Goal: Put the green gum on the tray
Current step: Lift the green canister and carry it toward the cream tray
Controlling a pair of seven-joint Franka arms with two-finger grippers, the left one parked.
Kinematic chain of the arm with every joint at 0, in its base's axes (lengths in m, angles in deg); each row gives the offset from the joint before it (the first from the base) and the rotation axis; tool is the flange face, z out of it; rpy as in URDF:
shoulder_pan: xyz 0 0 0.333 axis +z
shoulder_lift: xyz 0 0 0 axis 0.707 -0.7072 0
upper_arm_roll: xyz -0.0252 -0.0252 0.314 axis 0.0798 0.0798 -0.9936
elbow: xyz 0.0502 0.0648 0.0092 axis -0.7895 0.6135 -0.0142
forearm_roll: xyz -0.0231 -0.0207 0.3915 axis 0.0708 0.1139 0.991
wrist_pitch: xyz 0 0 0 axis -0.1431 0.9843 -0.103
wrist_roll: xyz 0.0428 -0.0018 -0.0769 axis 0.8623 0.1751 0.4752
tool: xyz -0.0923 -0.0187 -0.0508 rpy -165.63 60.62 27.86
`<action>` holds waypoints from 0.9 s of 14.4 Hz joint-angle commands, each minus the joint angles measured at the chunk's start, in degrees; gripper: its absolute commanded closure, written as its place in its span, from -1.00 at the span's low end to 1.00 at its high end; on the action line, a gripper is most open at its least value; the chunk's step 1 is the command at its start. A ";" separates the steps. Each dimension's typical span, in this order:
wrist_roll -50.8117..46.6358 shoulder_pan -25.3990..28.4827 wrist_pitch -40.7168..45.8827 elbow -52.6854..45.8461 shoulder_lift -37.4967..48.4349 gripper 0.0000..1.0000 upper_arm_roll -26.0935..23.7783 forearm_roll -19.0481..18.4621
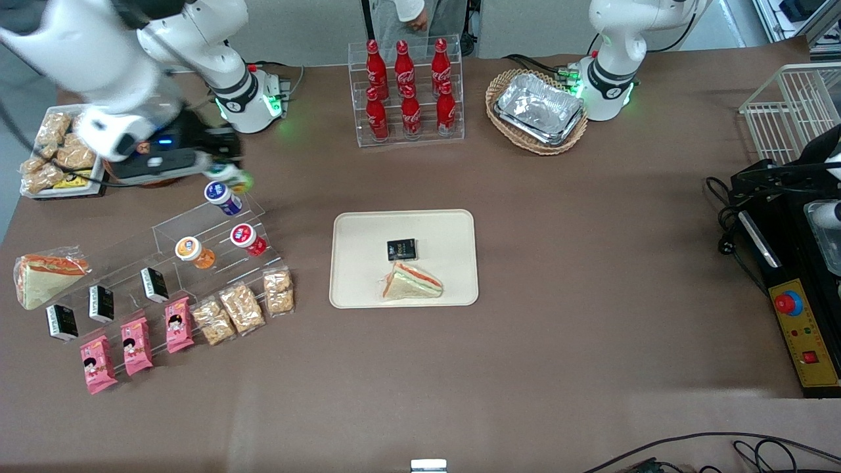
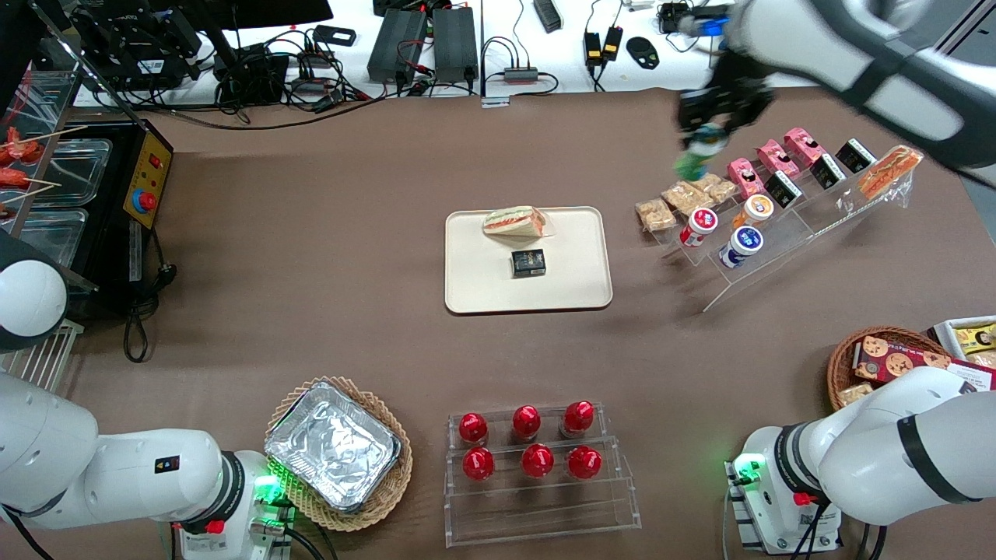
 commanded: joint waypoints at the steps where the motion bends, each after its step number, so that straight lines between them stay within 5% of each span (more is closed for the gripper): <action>1: -9.98 7.10 -7.43 -1.38 -7.65 0.24 1.01 1.84; 13: -13.25 12.39 -46.54 19.35 -20.84 0.24 1.01 1.40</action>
